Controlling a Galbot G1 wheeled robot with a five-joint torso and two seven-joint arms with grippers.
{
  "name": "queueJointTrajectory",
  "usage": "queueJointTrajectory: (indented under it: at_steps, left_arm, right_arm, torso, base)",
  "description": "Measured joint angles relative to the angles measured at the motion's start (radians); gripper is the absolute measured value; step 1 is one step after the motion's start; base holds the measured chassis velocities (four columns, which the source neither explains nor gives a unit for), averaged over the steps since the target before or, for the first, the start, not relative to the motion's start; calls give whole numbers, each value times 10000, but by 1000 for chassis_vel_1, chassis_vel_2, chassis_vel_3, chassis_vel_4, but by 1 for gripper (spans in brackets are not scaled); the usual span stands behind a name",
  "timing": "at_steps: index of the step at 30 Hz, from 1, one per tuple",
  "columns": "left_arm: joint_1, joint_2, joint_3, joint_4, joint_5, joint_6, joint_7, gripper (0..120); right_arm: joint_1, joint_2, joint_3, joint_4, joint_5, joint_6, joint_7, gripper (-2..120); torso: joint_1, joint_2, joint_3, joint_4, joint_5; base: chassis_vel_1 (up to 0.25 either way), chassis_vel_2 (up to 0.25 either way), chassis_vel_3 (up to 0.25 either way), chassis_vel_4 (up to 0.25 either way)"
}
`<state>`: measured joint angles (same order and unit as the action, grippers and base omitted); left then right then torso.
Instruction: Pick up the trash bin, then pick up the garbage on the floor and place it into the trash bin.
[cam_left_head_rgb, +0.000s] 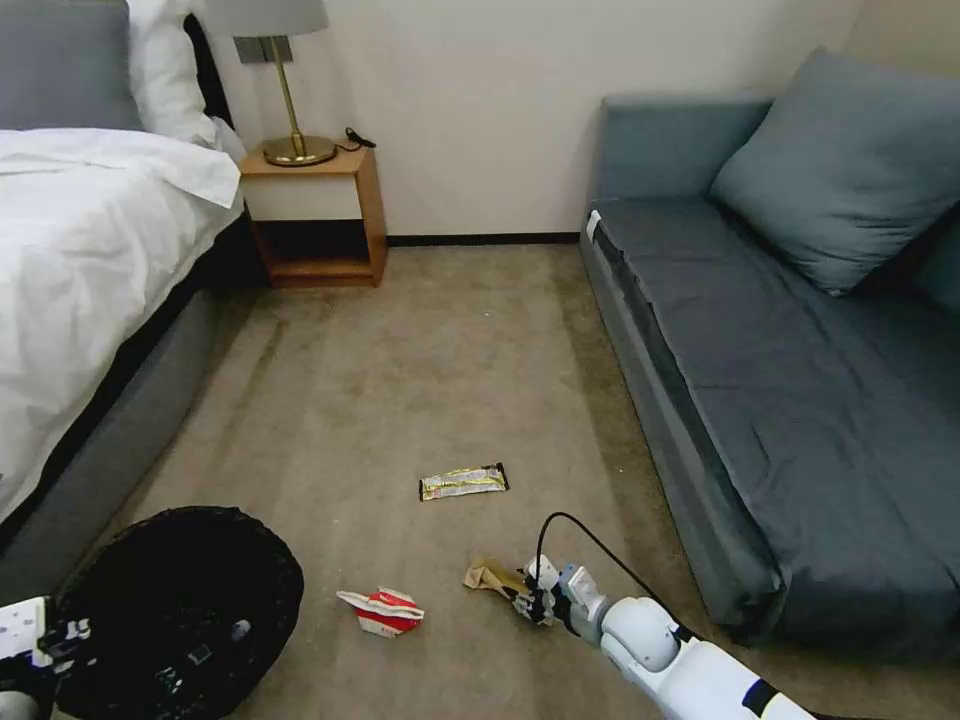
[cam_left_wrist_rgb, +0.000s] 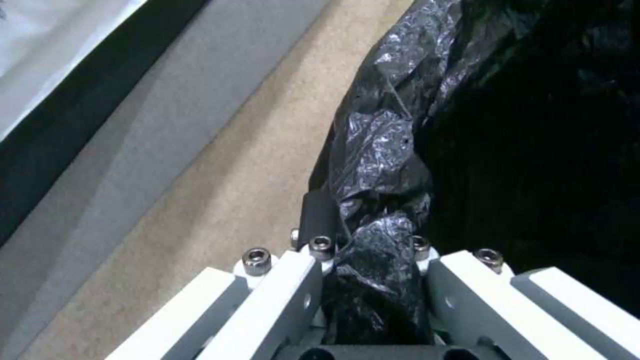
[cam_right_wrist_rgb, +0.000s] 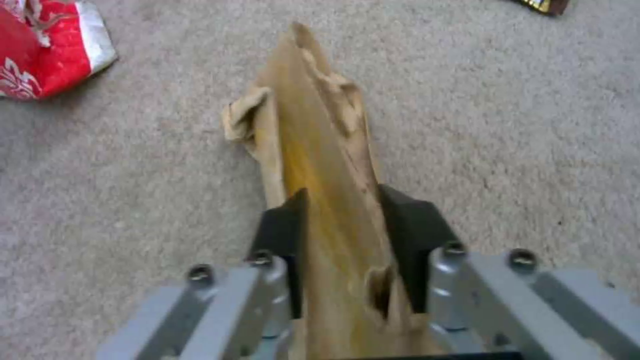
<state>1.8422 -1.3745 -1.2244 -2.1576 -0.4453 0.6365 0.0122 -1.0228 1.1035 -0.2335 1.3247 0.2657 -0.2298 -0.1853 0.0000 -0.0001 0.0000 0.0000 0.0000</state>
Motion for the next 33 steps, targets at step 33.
queueJointTrajectory:
  at_steps: [33]
  left_arm:
    - [86,-130,157,-291,-25,-2,-34,3]
  right_arm:
    - [451,-48,-905,5823,3284,724,704,0]
  torso:
    - [0,0,0,1,-2]
  base:
    - [0,0,0,0]
